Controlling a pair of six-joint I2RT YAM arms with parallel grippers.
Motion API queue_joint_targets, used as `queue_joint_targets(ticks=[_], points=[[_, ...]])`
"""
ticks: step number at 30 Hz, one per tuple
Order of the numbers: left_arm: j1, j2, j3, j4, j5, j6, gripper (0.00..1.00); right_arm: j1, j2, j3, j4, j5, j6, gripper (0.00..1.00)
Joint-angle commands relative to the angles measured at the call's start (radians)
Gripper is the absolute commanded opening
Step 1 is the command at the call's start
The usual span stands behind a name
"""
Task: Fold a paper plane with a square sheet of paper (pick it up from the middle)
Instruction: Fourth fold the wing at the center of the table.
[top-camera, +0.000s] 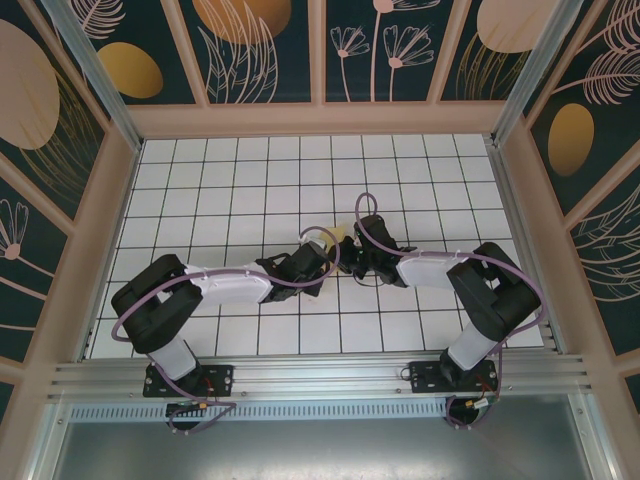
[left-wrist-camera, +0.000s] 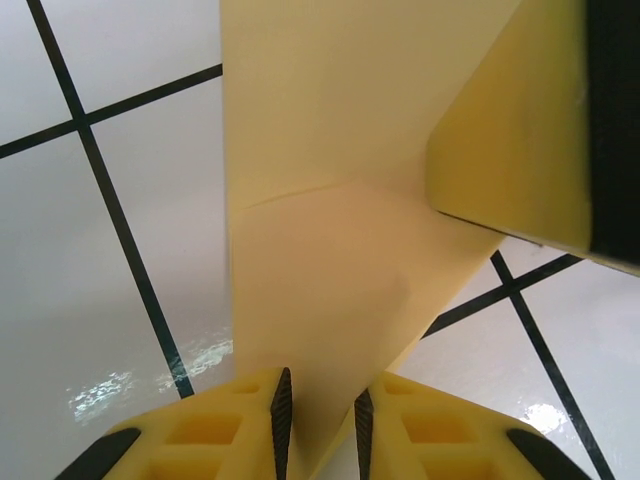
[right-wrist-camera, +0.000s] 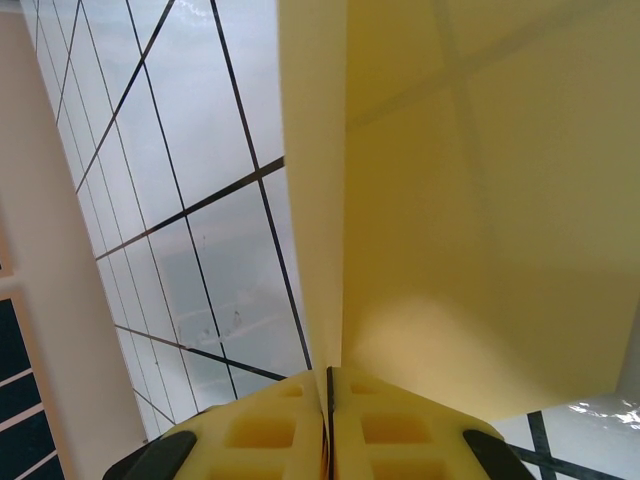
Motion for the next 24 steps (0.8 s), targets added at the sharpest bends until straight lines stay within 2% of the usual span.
queue_joint_targets(ticks=[1,9,16,20,24], points=[[-0.004,-0.003,0.022,0.003,0.009,-0.025,0.26,0.01,-0.001,0.026,-0.015,0.001,-0.012,0.11],[-0.003,-0.003,0.023,0.001,-0.008,-0.035,0.19,0.011,-0.001,0.025,-0.024,0.003,-0.016,0.11],[-0.003,-0.002,0.003,0.022,-0.002,-0.075,0.02,0.012,-0.004,0.036,-0.042,-0.004,-0.036,0.13],[-0.002,-0.008,-0.017,0.059,0.023,-0.098,0.0,0.01,-0.024,0.061,-0.083,-0.004,-0.076,0.21],[0.013,-0.03,-0.044,0.112,0.072,-0.115,0.0,0.004,-0.062,0.084,-0.159,0.024,-0.126,0.37]])
